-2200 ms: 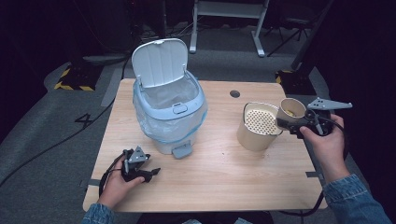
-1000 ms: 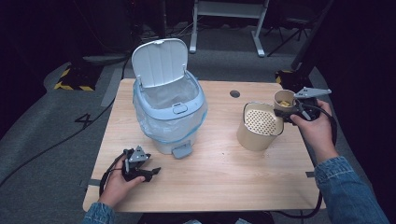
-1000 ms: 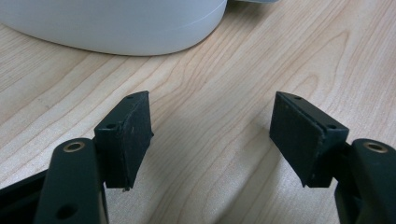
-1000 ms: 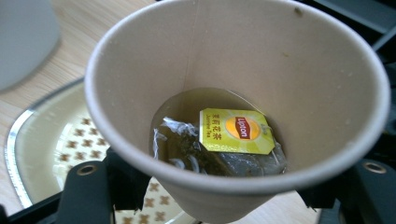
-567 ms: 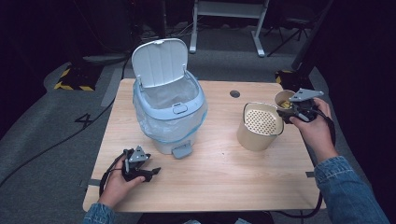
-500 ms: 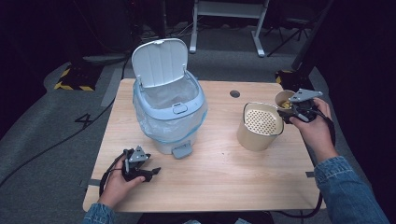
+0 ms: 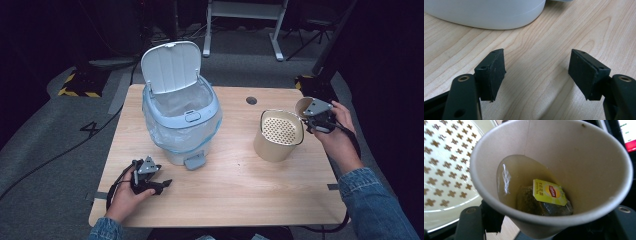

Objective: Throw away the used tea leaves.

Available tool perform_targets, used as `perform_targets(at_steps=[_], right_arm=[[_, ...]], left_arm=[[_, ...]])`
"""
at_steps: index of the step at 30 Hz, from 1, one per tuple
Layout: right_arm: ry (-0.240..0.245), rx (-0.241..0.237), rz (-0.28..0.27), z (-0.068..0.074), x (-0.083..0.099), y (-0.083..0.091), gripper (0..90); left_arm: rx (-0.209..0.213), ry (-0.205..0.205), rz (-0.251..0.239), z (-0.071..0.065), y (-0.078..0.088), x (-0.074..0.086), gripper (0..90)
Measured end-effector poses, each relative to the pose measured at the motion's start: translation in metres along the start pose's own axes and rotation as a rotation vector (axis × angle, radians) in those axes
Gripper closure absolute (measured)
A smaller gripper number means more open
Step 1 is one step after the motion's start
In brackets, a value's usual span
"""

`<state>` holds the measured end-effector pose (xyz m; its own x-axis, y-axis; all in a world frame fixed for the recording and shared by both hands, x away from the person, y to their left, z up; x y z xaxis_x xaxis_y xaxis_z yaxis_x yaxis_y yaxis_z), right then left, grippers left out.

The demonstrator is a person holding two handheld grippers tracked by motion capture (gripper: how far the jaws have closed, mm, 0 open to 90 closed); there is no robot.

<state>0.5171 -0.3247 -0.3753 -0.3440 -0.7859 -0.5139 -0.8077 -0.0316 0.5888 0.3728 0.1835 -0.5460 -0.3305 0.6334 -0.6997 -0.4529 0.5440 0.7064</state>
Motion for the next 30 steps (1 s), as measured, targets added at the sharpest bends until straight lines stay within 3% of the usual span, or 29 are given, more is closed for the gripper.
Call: perform_targets(at_steps=[3,13,15,19,21,25,30], right_arm=[[0.088,0.047,0.019,-0.003,-0.001,0.001,32.4],[0.388,0.196,0.104,0.008,-0.005,-0.001,32.4],[0.476,0.236,0.123,0.011,-0.007,-0.002,32.4],[0.681,0.359,0.160,0.015,-0.013,0.000,32.4],[0.744,0.403,0.173,0.017,-0.015,0.000,32.4],[0.969,0.531,0.210,0.024,-0.021,0.001,32.4],[1.293,0.678,0.239,0.037,-0.030,0.002,32.3]], left_arm=[[0.000,-0.001,-0.001,0.000,0.000,0.000,29.9],[0.000,-0.002,0.000,0.000,0.000,0.000,29.9],[0.000,-0.001,0.001,0.000,0.000,0.000,29.9],[0.002,0.003,-0.002,0.000,0.000,0.000,29.9],[0.002,0.003,-0.002,0.000,0.000,0.000,29.9],[0.001,0.001,-0.001,0.000,0.000,0.000,29.9],[0.001,0.002,-0.001,0.000,0.000,0.000,29.9]])
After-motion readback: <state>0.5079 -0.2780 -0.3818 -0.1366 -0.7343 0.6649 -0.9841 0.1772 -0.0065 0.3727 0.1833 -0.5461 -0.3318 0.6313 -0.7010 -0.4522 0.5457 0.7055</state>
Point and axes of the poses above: each handheld gripper's, and its own axes: y roughly backward along the jaws, x roughly out of its underside, z roughly to its left, the point moved 6 cm from there along -y, roughly forward along the jaws, and after that the axes turned 10 degrees about -y, right-handed, at the moved point
